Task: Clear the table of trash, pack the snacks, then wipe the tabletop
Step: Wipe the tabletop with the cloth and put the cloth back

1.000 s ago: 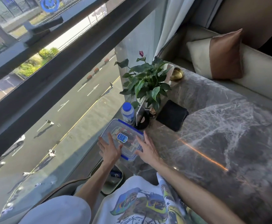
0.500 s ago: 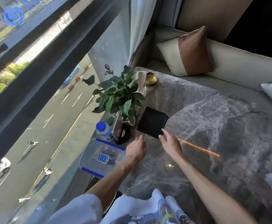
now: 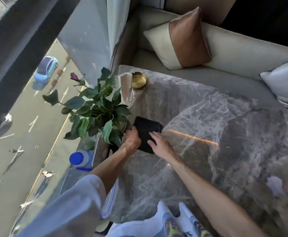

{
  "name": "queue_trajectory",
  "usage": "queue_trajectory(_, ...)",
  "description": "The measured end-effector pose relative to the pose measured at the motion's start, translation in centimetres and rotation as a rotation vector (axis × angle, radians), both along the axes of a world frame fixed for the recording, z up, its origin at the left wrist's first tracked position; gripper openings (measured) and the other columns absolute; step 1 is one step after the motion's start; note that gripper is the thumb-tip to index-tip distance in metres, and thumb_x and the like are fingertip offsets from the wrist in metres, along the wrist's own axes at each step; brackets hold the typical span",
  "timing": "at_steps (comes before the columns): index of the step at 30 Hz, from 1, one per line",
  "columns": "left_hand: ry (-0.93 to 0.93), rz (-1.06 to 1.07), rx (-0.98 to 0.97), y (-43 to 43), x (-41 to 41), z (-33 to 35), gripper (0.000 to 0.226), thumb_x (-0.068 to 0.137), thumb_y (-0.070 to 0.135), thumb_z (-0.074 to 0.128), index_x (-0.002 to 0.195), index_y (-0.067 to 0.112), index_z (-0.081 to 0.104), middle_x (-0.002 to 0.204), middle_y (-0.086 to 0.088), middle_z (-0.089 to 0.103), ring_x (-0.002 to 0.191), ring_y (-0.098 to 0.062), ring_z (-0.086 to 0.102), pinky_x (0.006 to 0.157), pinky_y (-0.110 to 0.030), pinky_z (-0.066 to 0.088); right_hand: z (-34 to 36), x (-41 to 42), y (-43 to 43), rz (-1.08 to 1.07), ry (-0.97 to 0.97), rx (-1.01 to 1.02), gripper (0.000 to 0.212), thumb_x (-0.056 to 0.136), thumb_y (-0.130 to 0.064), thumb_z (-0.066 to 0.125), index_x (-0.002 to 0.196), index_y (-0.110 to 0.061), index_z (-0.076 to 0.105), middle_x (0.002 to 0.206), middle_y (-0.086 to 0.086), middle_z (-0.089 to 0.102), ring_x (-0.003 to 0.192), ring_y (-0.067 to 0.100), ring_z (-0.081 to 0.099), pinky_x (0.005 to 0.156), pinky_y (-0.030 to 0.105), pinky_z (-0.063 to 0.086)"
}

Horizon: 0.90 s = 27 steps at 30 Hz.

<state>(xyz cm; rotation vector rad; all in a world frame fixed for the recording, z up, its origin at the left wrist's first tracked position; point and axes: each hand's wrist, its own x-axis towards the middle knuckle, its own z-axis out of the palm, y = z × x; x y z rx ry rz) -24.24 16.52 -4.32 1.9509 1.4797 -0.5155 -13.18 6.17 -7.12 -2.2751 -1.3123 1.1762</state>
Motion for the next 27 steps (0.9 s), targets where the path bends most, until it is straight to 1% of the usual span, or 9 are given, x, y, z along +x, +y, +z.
queue_trajectory(5, 0.032, -0.014, -0.017, 0.0, 0.1, -1.1, 0.061, 0.09, 0.009, 0.051, 0.146, 0.004, 0.026, 0.137, -0.024, 0.049, 0.122, -0.041, 0.055, 0.099, -0.047, 0.048, -1.6, 0.3, 0.0, 0.091, -0.053, -0.122, 0.053, 0.103, -0.035, 0.041, 0.151, -0.015, 0.034, 0.162, 0.007, 0.025, 0.151, 0.025, 0.018, 0.122, 0.035, 0.018)
queue_trajectory(7, 0.038, -0.008, -0.008, -0.2, 0.2, -1.3, 0.062, 0.091, 0.008, 0.051, 0.146, 0.004, 0.024, 0.139, -0.025, 0.044, 0.123, -0.041, 0.054, 0.099, -0.047, 0.048, -2.0, 0.4, -0.4, 0.153, -0.102, -0.156, 0.054, 0.103, -0.036, 0.039, 0.153, -0.017, 0.03, 0.164, 0.004, 0.019, 0.152, 0.025, 0.014, 0.122, 0.037, 0.019)
queue_trajectory(11, 0.02, 0.024, 0.005, -0.3, 0.7, -1.2, 0.056, 0.091, 0.006, 0.051, 0.142, -0.001, 0.028, 0.14, -0.027, 0.042, 0.125, -0.043, 0.05, 0.099, -0.046, 0.045, -2.4, 0.2, -1.5, 0.208, -0.152, -0.165, 0.06, 0.102, -0.035, 0.041, 0.155, -0.019, 0.02, 0.165, 0.001, 0.011, 0.152, 0.026, 0.012, 0.122, 0.041, 0.02)
queue_trajectory(15, 0.004, 0.075, -0.003, 0.1, 0.9, -1.3, 0.054, 0.091, 0.01, 0.055, 0.138, -0.004, 0.032, 0.14, -0.026, 0.043, 0.128, -0.043, 0.047, 0.102, -0.046, 0.042, -2.4, -0.1, -1.6, 0.191, -0.159, -0.179, 0.061, 0.101, -0.037, 0.04, 0.156, -0.022, 0.018, 0.166, -0.002, 0.008, 0.153, 0.024, 0.009, 0.122, 0.044, 0.018)
queue_trajectory(20, -0.07, 0.14, -0.063, 0.2, 0.7, -1.5, 0.049, 0.088, 0.009, 0.054, 0.133, -0.006, 0.041, 0.134, -0.026, 0.05, 0.123, -0.042, 0.052, 0.101, -0.043, 0.044, -1.3, 0.5, -0.9, 0.236, -0.124, -0.286, 0.064, 0.101, -0.047, 0.034, 0.156, -0.021, 0.014, 0.166, -0.004, 0.003, 0.153, 0.025, 0.001, 0.122, 0.047, 0.014)
queue_trajectory(22, -0.19, 0.237, -0.104, 0.1, 0.6, -1.1, 0.043, 0.085, 0.012, 0.057, 0.125, -0.004, 0.051, 0.124, -0.024, 0.06, 0.115, -0.039, 0.058, 0.094, -0.04, 0.049, -0.4, 0.6, -0.5, 0.177, -0.075, -0.295, 0.066, 0.101, -0.051, 0.029, 0.156, -0.018, 0.014, 0.166, -0.002, 0.004, 0.153, 0.024, -0.002, 0.123, 0.045, 0.01)
queue_trajectory(24, -0.355, 0.344, -0.154, -0.1, 0.7, -0.2, 0.038, 0.083, 0.012, 0.06, 0.119, -0.001, 0.057, 0.114, -0.02, 0.066, 0.107, -0.035, 0.063, 0.087, -0.037, 0.051, 0.8, 0.5, -0.1, 0.014, 0.051, -0.244, 0.065, 0.102, -0.05, 0.028, 0.156, -0.015, 0.018, 0.166, 0.001, 0.008, 0.153, 0.022, 0.001, 0.124, 0.041, 0.007)
queue_trajectory(25, -0.435, 0.379, -0.187, -0.3, 0.7, 0.5, 0.035, 0.083, 0.011, 0.06, 0.117, 0.0, 0.058, 0.107, -0.017, 0.068, 0.101, -0.033, 0.065, 0.08, -0.034, 0.052, 1.4, 0.4, 0.0, -0.095, 0.132, -0.198, 0.063, 0.103, -0.047, 0.03, 0.155, -0.013, 0.022, 0.165, 0.004, 0.014, 0.153, 0.021, 0.007, 0.125, 0.039, 0.008)
queue_trajectory(27, -0.564, 0.436, -0.296, -1.1, 0.7, 2.1, 0.027, 0.087, 0.007, 0.056, 0.113, 0.002, 0.059, 0.085, -0.008, 0.066, 0.078, -0.024, 0.066, 0.06, -0.027, 0.052, 2.7, 0.2, 0.1, -0.316, 0.301, -0.104, 0.056, 0.103, -0.043, 0.034, 0.149, -0.011, 0.037, 0.159, 0.008, 0.032, 0.148, 0.019, 0.026, 0.124, 0.036, 0.017)
